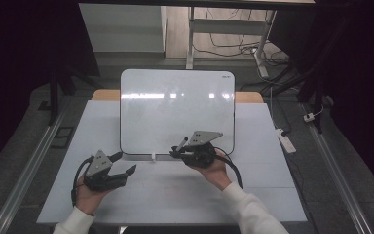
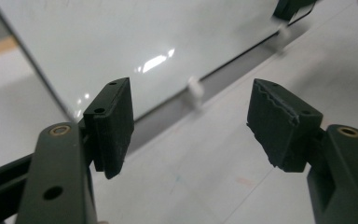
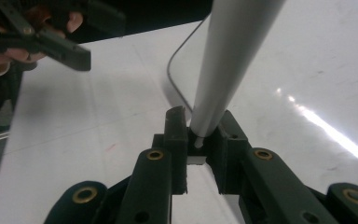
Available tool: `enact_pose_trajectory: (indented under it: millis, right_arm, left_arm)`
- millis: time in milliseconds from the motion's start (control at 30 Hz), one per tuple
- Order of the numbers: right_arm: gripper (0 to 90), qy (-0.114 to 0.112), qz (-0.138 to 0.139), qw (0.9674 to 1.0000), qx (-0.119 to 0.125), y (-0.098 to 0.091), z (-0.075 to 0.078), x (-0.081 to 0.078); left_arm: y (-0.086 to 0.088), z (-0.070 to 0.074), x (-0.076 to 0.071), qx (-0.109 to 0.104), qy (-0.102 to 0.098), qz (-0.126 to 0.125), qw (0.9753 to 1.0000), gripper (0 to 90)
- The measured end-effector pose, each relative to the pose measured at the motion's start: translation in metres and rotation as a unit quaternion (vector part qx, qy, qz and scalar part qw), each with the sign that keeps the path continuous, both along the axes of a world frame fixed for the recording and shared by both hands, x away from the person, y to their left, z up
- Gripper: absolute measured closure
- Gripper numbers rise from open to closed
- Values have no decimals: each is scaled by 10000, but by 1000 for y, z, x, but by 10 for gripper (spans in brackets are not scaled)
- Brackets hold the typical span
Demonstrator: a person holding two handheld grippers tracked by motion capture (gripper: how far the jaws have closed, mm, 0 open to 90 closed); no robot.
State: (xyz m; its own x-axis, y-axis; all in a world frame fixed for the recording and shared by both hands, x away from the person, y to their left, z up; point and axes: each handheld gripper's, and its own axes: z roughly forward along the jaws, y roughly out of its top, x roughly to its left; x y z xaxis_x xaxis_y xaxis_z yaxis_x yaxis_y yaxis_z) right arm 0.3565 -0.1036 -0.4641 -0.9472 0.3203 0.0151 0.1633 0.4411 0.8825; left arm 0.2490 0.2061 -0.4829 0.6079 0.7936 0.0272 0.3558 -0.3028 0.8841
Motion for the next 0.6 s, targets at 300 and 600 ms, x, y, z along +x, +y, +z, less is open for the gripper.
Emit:
enact_pose_trajectory:
  millis: [300,600]
  right_arm:
    - [775,270,158,9994,122,-2,-8,-8]
    - [775,480,259,9983,189,0,-12,-9]
  left_arm:
    - [-37,28,10,-68,-206,-452,9987,326]
    - [-87,46,33,-187,-269,-1078,9936,355]
